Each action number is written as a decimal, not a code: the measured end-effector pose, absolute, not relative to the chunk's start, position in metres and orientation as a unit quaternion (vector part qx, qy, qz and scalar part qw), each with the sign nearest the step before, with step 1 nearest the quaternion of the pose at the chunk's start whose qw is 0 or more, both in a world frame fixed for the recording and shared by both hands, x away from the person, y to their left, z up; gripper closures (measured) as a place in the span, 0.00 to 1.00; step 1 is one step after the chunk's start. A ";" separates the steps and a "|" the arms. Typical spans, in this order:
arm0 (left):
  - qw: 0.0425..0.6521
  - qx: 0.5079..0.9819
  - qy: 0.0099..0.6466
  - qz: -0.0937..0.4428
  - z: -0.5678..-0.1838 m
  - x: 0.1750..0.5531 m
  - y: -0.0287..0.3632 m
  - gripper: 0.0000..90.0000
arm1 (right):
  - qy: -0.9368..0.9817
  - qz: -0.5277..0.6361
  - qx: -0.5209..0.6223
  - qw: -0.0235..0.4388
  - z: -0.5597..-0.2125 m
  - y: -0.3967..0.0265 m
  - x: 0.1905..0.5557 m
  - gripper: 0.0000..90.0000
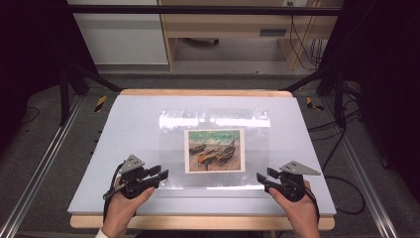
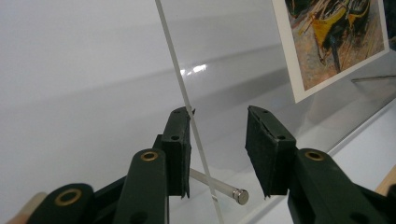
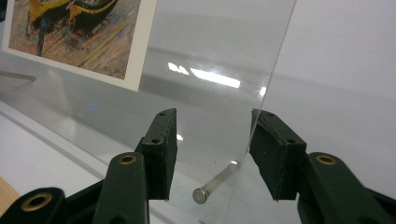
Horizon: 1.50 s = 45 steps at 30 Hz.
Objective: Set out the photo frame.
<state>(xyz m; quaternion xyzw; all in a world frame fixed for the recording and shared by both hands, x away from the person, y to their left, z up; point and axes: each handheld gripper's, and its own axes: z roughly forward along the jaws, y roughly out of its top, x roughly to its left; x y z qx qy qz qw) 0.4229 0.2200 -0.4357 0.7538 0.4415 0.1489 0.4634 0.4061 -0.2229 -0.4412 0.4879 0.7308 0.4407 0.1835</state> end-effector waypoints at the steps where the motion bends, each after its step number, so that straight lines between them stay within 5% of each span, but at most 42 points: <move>1: 0.464 0.753 0.442 0.149 -0.436 0.422 0.220 0.68 | 0.731 0.441 0.487 0.184 -0.441 -0.223 0.405 0.59; 45: 0.459 0.767 0.427 0.136 -0.440 0.402 0.224 0.78 | 0.738 0.433 0.482 0.187 -0.446 -0.229 0.386 0.73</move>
